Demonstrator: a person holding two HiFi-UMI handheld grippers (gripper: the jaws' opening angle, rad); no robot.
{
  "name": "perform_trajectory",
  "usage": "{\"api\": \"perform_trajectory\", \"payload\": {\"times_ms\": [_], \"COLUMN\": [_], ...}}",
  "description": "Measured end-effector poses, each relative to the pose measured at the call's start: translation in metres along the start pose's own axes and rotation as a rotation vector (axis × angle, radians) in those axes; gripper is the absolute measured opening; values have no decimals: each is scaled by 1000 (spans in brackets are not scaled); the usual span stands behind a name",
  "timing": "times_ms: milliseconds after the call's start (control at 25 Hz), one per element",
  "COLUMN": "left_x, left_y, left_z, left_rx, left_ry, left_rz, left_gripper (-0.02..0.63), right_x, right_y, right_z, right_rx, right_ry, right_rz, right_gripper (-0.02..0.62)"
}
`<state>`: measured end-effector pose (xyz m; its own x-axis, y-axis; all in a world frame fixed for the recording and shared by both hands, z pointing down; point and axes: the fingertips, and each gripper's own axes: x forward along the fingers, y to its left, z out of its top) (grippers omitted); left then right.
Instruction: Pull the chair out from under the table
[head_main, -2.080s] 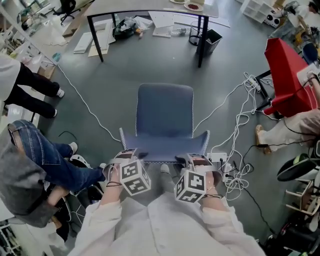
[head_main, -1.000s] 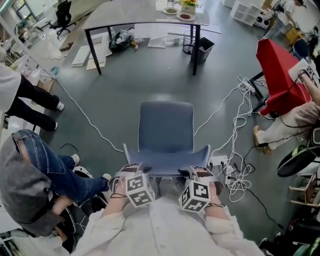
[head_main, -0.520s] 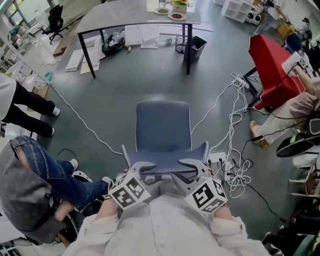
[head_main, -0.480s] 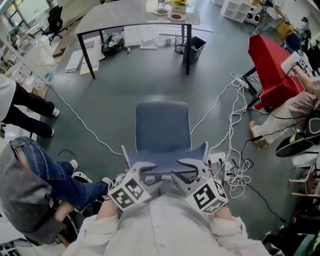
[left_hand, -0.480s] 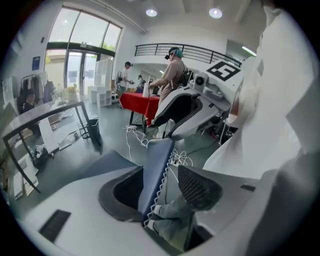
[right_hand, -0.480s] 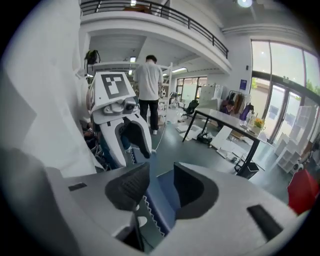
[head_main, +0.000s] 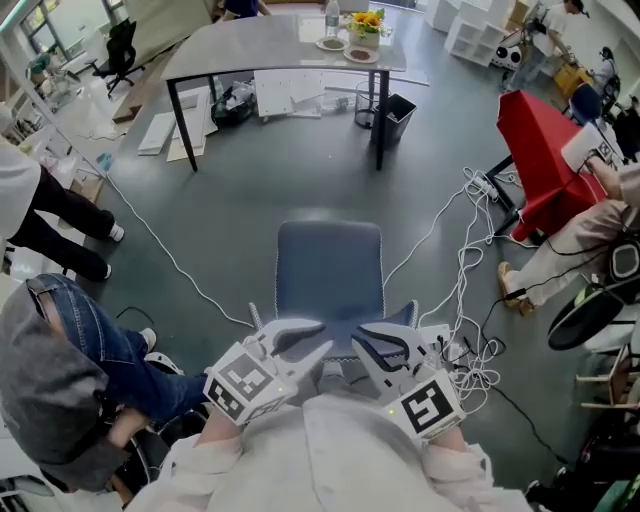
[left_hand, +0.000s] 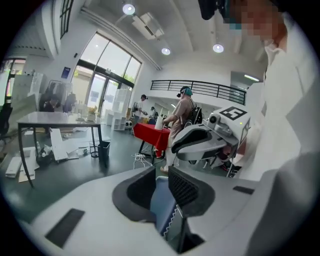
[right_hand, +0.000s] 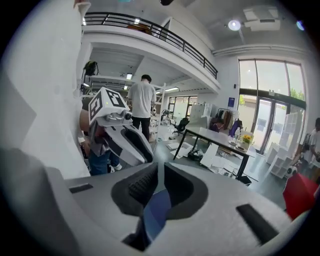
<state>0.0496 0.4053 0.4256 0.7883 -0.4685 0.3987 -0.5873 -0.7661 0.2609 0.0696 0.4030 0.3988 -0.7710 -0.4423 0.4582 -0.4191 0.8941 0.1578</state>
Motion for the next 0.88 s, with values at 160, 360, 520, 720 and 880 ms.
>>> {"api": "perform_trajectory", "payload": {"times_ms": [160, 360, 520, 720, 880], "left_x": [-7, -6, -6, -5, -5], "left_y": [3, 2, 1, 1, 3], "left_z": [19, 23, 24, 23, 21], "left_rx": [16, 52, 86, 102, 102], "left_ry": [-53, -59, -52, -48, -31], "left_rz": [25, 10, 12, 20, 28], "left_gripper": [46, 26, 18, 14, 14], "right_x": [2, 4, 5, 10, 14], "right_y": [-5, -10, -11, -12, -12], "right_z": [23, 36, 35, 28, 25], "right_rx": [93, 139, 132, 146, 139], "right_ry": [-108, -177, -158, -134, -115], "right_rz": [0, 23, 26, 28, 40], "right_gripper": [22, 3, 3, 3, 3]}}
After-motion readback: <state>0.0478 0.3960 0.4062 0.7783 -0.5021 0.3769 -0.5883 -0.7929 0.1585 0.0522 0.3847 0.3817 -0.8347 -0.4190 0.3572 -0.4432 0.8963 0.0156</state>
